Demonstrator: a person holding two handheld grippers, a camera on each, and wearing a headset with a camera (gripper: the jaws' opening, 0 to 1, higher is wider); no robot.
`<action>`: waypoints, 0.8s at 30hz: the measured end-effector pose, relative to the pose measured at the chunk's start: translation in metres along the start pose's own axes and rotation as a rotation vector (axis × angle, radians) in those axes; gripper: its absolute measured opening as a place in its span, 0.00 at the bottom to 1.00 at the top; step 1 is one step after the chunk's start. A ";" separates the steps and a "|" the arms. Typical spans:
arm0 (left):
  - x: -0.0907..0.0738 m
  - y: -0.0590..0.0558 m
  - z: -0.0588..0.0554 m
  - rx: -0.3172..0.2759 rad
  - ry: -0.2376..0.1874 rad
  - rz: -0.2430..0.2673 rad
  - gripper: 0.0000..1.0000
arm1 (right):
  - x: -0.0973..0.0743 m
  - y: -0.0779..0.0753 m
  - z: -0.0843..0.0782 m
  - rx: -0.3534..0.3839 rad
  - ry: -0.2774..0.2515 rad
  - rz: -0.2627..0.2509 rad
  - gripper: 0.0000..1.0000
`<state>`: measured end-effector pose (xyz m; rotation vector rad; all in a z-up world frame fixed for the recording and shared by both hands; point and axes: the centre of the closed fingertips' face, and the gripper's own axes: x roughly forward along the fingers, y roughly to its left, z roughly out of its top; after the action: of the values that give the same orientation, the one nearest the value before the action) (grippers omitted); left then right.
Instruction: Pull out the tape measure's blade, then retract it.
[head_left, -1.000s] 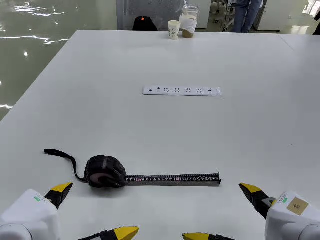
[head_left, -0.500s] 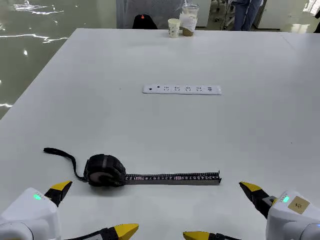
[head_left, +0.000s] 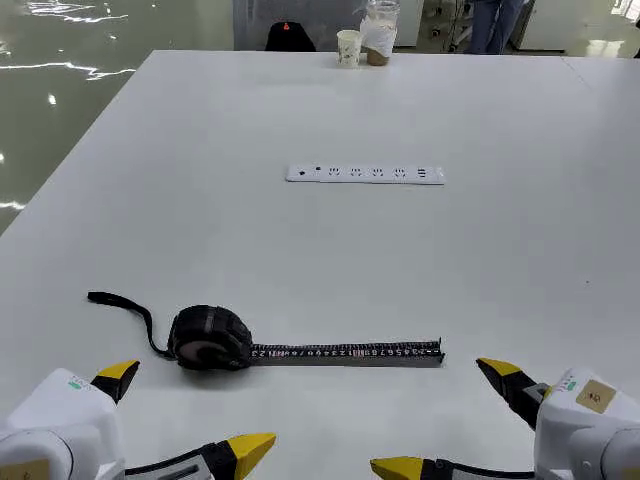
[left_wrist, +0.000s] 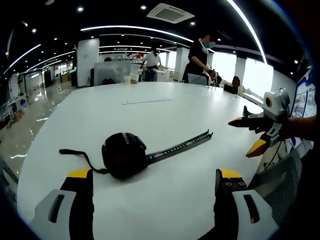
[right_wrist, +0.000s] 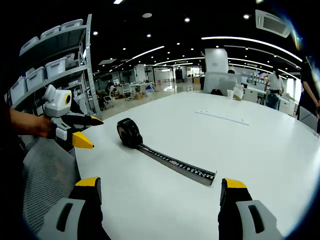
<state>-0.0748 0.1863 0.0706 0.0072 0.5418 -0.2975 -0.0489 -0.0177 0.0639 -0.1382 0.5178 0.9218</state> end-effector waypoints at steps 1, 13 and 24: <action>0.000 0.002 0.000 0.003 0.004 0.008 0.99 | 0.001 -0.001 0.000 -0.001 0.002 0.009 0.99; 0.002 0.013 -0.002 -0.019 0.011 0.061 0.99 | 0.009 -0.016 -0.010 -0.037 0.050 0.046 0.95; 0.012 0.020 0.003 -0.015 0.011 0.090 0.99 | 0.014 -0.022 -0.015 -0.105 0.097 0.105 0.86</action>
<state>-0.0577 0.2016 0.0650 0.0185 0.5535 -0.2061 -0.0295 -0.0255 0.0420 -0.2533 0.5707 1.0493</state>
